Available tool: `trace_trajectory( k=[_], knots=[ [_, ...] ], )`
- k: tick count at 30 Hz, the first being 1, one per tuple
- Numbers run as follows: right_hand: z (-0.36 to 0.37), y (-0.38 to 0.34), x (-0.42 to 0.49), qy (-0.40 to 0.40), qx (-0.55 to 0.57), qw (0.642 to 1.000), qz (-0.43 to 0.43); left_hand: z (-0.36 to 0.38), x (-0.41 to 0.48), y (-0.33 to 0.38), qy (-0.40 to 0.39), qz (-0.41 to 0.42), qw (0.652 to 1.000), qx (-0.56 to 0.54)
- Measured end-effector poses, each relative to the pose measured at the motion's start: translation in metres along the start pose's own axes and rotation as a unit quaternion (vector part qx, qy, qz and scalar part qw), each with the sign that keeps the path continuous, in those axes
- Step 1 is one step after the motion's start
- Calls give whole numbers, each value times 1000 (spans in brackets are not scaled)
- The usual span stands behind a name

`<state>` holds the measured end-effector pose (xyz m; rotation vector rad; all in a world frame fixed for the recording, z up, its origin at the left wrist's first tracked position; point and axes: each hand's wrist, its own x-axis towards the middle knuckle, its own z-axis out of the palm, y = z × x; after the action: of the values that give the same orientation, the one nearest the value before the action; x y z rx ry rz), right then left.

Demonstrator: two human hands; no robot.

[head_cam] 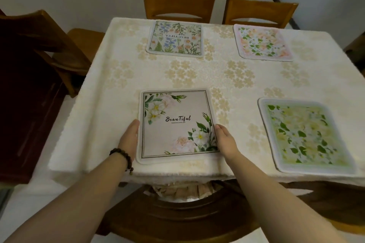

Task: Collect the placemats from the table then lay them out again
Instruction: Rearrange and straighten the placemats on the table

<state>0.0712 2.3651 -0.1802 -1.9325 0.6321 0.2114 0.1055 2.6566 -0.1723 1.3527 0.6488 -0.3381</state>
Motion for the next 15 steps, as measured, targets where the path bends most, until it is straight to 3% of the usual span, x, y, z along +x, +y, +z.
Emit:
trace_trajectory(
  k=[15],
  knots=[
    [-2, 24, -43, -11, 18, 1000, 19, -11, -17, -12, -54, 12, 995, 81]
  ],
)
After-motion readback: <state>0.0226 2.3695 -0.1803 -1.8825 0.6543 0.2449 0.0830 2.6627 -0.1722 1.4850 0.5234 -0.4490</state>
